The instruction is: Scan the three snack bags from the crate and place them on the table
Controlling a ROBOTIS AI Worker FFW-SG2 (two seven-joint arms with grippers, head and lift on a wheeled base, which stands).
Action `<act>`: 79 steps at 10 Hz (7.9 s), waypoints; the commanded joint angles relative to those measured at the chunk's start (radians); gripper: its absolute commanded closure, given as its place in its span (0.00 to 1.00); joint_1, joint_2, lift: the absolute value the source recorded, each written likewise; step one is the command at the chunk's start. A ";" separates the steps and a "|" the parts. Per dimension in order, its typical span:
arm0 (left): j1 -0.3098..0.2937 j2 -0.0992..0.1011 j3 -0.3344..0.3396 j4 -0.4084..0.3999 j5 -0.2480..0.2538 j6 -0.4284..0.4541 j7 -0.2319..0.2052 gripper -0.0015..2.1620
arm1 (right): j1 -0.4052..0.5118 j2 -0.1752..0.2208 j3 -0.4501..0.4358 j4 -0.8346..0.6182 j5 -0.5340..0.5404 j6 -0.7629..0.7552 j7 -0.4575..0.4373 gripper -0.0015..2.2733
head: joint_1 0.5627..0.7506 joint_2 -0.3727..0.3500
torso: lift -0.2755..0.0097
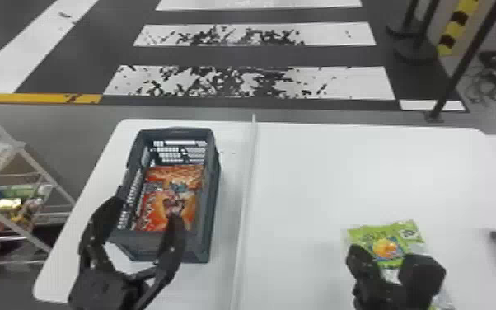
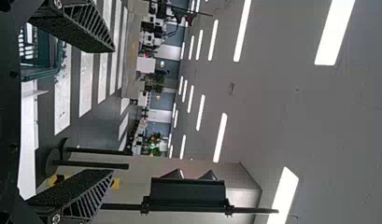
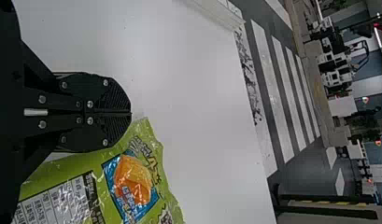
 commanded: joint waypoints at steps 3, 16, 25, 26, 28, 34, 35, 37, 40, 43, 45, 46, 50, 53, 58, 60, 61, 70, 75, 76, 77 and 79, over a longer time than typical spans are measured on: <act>0.004 0.000 0.000 0.004 -0.001 -0.013 0.000 0.03 | -0.052 0.003 0.021 0.073 0.012 -0.013 -0.022 0.98 | 0.70 0.70 | 0.84; 0.004 -0.002 0.002 0.004 -0.006 -0.019 0.000 0.03 | 0.066 -0.006 -0.055 -0.147 0.005 -0.115 0.019 0.85 | 0.70 0.62 | 0.84; 0.015 -0.002 -0.025 -0.080 -0.013 0.208 0.055 0.03 | 0.020 -0.087 -0.602 -0.019 -0.006 0.039 0.318 0.03 | 0.70 0.05 | 0.84; 0.016 -0.002 -0.021 -0.109 -0.010 0.294 0.072 0.03 | -0.002 -0.112 -0.613 0.036 0.014 0.026 0.324 0.03 | 0.70 0.03 | 0.84; 0.029 -0.008 -0.015 -0.192 0.004 0.499 0.098 0.03 | -0.060 -0.163 -0.621 0.160 0.048 0.011 0.363 0.03 | 0.70 0.03 | 0.84; 0.076 -0.008 0.012 -0.241 0.007 0.558 0.110 0.03 | -0.215 -0.207 -0.582 0.432 0.106 -0.007 0.481 0.72 | 0.70 0.03 | 0.84; 0.076 -0.008 0.012 -0.240 0.007 0.558 0.110 0.03 | -0.215 -0.207 -0.582 0.436 0.109 0.002 0.485 0.92 | 0.70 0.03 | 0.84; 0.073 -0.009 0.012 -0.229 0.007 0.558 0.109 0.03 | -0.187 -0.193 -0.584 0.436 0.107 -0.087 0.485 0.97 | 0.70 0.03 | 0.84; 0.072 -0.011 0.009 -0.227 0.005 0.558 0.106 0.03 | -0.108 -0.140 -0.602 0.344 0.064 -0.204 0.467 0.98 | 0.70 0.03 | 0.84; 0.061 -0.011 -0.003 -0.212 -0.003 0.558 0.107 0.03 | 0.109 -0.049 -0.644 0.039 -0.029 -0.185 0.459 0.97 | 0.70 0.03 | 0.84; 0.039 -0.015 -0.017 -0.181 -0.003 0.558 0.110 0.03 | 0.212 -0.015 -0.645 -0.006 -0.060 -0.247 0.462 0.97 | 0.70 0.03 | 0.84; 0.022 -0.017 -0.028 -0.166 -0.007 0.561 0.113 0.03 | 0.247 -0.014 -0.645 -0.006 -0.074 -0.259 0.471 0.97 | 0.70 0.03 | 0.84; -0.030 -0.021 -0.069 -0.122 -0.030 0.564 0.141 0.03 | 0.354 -0.014 -0.637 -0.032 -0.141 -0.237 0.544 0.97 | 0.70 0.03 | 0.84; -0.042 -0.025 -0.074 -0.105 -0.032 0.567 0.141 0.03 | 0.403 -0.014 -0.631 -0.032 -0.198 -0.188 0.617 0.97 | 0.70 0.03 | 0.84; -0.057 -0.026 -0.081 -0.100 -0.045 0.607 0.146 0.03 | 0.455 -0.015 -0.553 -0.030 -0.224 -0.188 0.676 0.98 | 0.70 0.03 | 0.84; -0.057 -0.026 -0.081 -0.099 -0.045 0.607 0.146 0.03 | 0.455 -0.018 -0.542 -0.024 -0.222 -0.198 0.680 0.97 | 0.70 0.03 | 0.84; -0.057 -0.026 -0.081 -0.099 -0.045 0.607 0.146 0.03 | 0.454 -0.021 -0.533 -0.019 -0.219 -0.201 0.680 0.98 | 0.70 0.03 | 0.84; -0.057 -0.026 -0.080 -0.100 -0.049 0.604 0.147 0.03 | 0.412 -0.037 -0.499 0.048 -0.209 -0.201 0.679 0.98 | 0.70 0.03 | 0.84; -0.037 -0.025 -0.083 -0.119 -0.059 0.601 0.146 0.03 | 0.258 -0.046 -0.631 -0.009 -0.212 -0.001 0.677 0.97 | 0.70 0.03 | 0.84; -0.025 -0.023 -0.078 -0.126 -0.061 0.595 0.146 0.03 | 0.219 -0.052 -0.650 -0.027 -0.199 0.069 0.677 0.97 | 0.70 0.03 | 0.84; -0.017 -0.020 -0.075 -0.128 -0.061 0.591 0.146 0.03 | 0.190 -0.057 -0.656 -0.033 -0.186 0.091 0.677 0.97 | 0.70 0.03 | 0.84; 0.006 -0.012 -0.066 -0.137 -0.061 0.591 0.133 0.03 | 0.133 -0.063 -0.664 -0.032 -0.146 0.137 0.676 0.97 | 0.70 0.03 | 0.84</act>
